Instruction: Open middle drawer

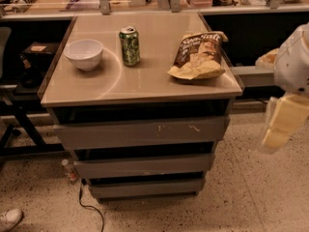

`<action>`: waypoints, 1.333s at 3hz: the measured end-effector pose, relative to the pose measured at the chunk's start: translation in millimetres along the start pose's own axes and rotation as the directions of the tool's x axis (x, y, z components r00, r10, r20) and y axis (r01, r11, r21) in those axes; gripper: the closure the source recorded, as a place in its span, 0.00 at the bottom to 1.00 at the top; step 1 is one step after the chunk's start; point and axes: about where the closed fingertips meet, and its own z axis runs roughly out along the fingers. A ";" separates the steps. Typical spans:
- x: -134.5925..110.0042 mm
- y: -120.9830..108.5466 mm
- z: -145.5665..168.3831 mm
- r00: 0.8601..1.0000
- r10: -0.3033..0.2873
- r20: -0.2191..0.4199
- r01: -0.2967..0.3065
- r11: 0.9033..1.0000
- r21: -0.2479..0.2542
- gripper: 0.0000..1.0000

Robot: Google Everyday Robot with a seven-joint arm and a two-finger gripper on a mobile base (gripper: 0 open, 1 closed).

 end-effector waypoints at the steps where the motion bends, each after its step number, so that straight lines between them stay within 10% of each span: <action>1: 4.0 31.1 56.8 1.000 0.008 -0.011 -0.009 0.997 -0.078 0.00; 2: 10.0 63.2 117.2 0.999 0.023 -0.039 -0.029 0.985 -0.169 0.00; 4: 9.2 79.5 156.5 0.997 0.046 -0.054 -0.056 0.980 -0.189 0.00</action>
Offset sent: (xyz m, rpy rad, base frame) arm -0.0391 0.0402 -0.1964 0.0191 0.2763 -0.0012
